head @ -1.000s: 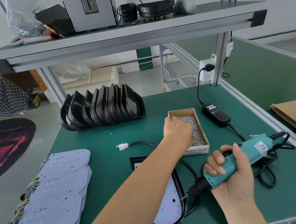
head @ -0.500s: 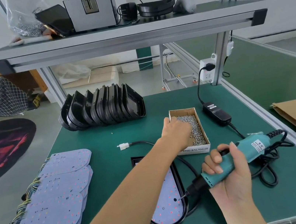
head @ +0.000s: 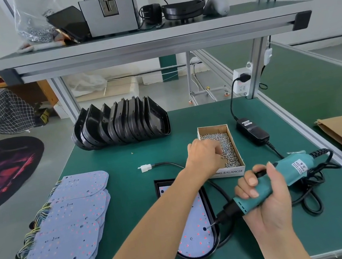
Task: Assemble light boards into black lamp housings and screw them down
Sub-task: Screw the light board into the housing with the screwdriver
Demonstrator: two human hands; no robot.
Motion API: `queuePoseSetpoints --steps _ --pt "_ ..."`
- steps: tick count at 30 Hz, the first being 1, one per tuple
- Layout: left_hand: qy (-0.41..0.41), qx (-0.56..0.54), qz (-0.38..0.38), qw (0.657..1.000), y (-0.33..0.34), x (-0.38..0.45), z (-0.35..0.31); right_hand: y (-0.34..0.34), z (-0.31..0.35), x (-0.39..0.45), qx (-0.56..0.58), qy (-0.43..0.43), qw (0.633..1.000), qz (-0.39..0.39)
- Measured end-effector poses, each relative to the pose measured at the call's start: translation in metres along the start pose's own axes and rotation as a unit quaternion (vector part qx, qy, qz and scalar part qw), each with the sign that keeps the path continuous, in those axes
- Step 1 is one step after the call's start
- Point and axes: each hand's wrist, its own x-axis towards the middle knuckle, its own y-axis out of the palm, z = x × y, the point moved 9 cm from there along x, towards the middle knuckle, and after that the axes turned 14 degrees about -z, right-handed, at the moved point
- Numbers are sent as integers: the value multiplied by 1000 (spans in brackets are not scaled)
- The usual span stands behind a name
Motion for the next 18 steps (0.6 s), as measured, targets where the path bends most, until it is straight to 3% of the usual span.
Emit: queuePoseSetpoints --steps 4,8,18 --pt "-55 -107 -29 992 -19 -10 1 0 3 1 -5 -11 1000 5" --pt "-117 -250 -48 960 -52 -46 9 5 11 5 15 -17 1000 14" --pt "-199 -372 -80 903 -97 -162 29 36 24 7 99 -12 994 37"
